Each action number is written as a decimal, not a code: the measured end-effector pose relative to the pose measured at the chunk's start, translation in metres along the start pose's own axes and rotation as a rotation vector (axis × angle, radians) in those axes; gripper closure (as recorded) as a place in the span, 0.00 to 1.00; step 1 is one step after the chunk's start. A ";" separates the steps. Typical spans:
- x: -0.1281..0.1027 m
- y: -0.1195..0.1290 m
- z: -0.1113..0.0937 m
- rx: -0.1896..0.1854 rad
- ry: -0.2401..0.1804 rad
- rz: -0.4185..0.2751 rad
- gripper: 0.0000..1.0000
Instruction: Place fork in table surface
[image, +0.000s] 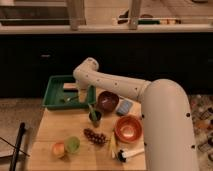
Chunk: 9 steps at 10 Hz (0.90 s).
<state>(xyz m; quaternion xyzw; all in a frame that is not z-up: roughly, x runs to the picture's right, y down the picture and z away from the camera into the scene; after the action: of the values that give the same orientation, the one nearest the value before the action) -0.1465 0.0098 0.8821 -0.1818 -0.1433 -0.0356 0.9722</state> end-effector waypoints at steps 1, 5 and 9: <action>-0.001 -0.001 0.000 -0.001 0.004 -0.030 0.20; -0.009 -0.004 0.003 -0.022 0.010 -0.231 0.20; -0.020 -0.005 0.009 -0.055 0.024 -0.402 0.20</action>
<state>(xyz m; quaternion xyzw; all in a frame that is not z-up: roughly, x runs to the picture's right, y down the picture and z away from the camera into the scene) -0.1685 0.0088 0.8860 -0.1755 -0.1642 -0.2348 0.9419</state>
